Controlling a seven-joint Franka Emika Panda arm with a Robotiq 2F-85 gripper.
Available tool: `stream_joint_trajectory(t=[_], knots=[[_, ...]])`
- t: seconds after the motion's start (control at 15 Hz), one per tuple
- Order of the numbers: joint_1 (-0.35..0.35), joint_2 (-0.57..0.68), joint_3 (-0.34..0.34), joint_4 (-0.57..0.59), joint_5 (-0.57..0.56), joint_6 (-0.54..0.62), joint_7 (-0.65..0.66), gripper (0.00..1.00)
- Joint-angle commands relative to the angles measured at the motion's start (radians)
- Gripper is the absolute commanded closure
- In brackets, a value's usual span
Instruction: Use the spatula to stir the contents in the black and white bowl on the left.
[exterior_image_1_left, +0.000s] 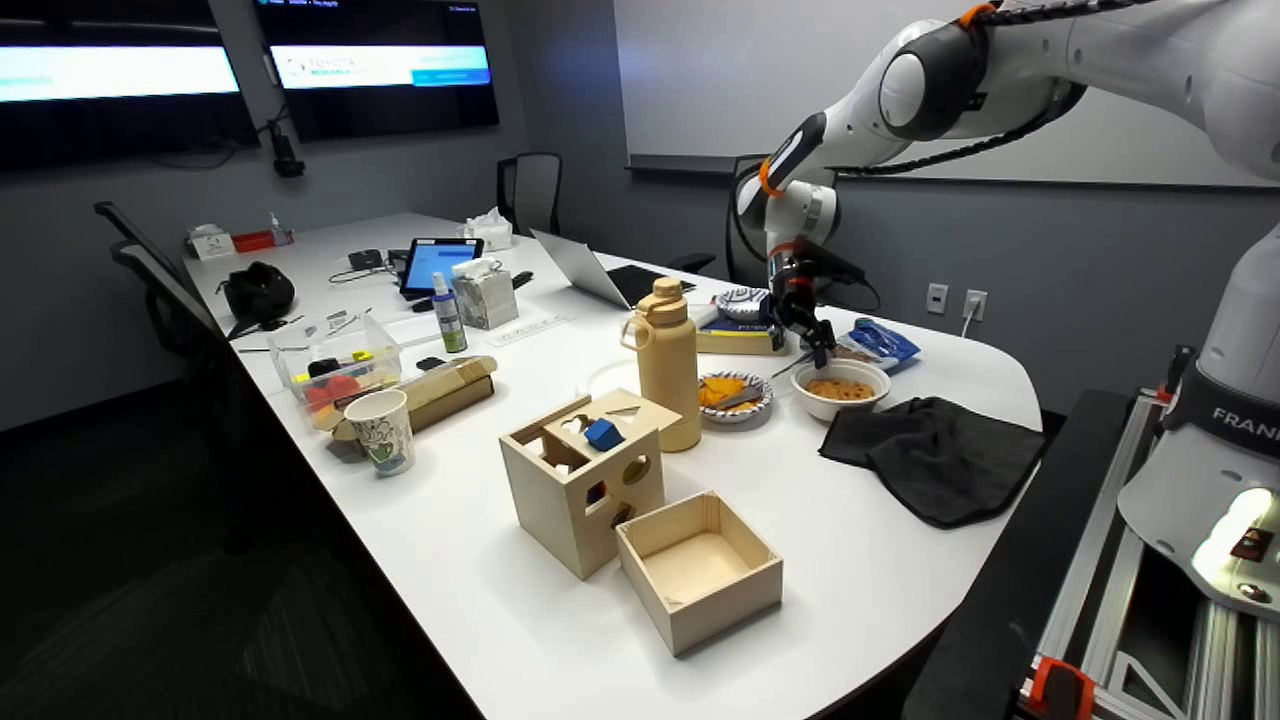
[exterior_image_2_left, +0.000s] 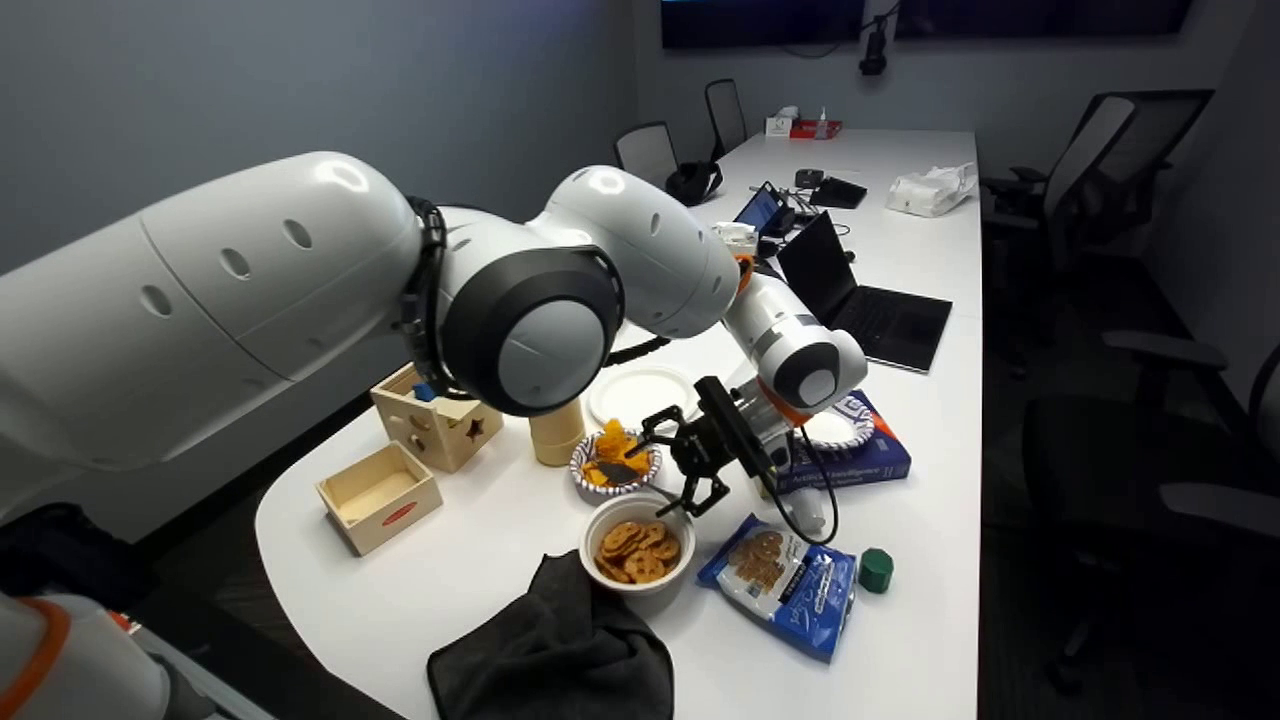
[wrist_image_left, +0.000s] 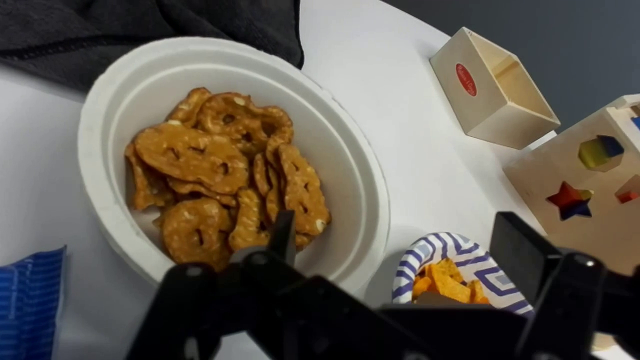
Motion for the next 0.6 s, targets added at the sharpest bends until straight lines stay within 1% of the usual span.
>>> stream_joint_trajectory(t=[0.0, 0.53], knots=[[-0.005, 0.062, 0.011, 0.106, 0.024, -0.053, 0.042, 0.00], [-0.021, 0.054, 0.008, 0.109, 0.030, -0.047, 0.053, 0.00]])
